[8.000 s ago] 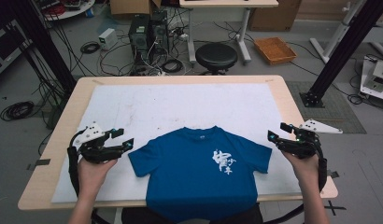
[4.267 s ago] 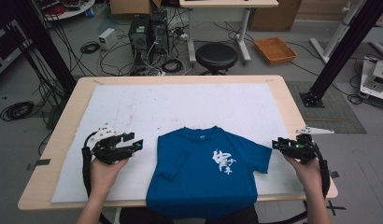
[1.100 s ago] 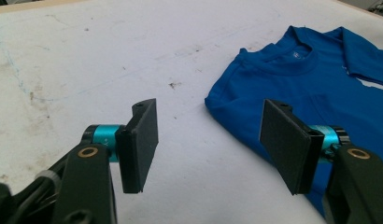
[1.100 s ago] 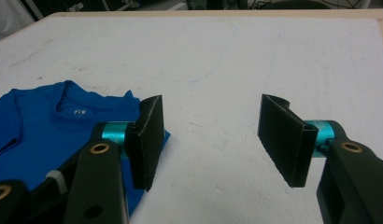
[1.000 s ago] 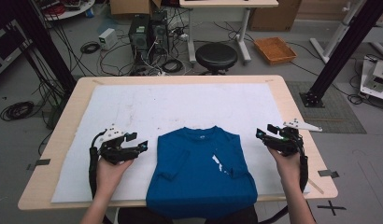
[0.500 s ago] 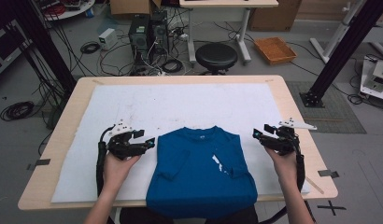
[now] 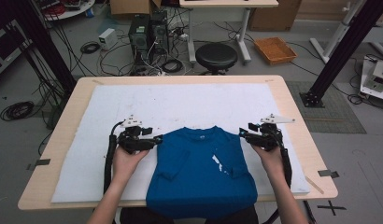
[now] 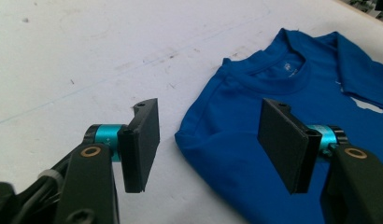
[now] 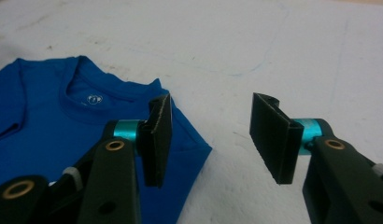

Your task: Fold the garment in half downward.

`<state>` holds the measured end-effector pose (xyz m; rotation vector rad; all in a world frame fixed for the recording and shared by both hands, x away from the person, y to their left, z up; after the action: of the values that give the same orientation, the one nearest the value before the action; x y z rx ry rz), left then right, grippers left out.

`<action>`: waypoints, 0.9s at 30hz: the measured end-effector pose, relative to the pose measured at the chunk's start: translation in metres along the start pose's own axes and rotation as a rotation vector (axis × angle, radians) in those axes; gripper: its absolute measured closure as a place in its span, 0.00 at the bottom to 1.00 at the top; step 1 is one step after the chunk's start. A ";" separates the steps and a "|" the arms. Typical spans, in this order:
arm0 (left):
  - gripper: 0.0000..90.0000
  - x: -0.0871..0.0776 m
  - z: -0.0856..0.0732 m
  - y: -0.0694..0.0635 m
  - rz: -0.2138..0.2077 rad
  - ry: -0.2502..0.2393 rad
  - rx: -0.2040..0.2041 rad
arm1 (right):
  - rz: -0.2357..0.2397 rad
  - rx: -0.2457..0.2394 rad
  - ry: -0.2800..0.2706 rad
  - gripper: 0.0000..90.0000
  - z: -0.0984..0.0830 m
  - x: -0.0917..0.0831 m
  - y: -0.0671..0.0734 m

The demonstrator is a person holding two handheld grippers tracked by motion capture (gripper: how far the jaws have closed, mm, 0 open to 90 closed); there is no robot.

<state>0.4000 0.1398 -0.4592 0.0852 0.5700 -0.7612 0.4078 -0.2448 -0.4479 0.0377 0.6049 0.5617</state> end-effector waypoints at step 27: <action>0.88 0.043 -0.001 0.011 0.091 0.171 0.022 | -0.072 -0.122 0.208 0.97 -0.012 0.051 0.004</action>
<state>0.4317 0.1209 -0.4839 0.1972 0.7154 -0.6752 0.4340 -0.2171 -0.4846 -0.1585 0.7703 0.5350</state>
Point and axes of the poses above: each handheld gripper's, and its own axes: x roughly forward along the jaws, z roughly out of its top, y roughly to its left, the point moved 6 cm from there along x, roughly forward along the jaws, and after that the axes turned 5 degrees about x, right-handed, at the moved point
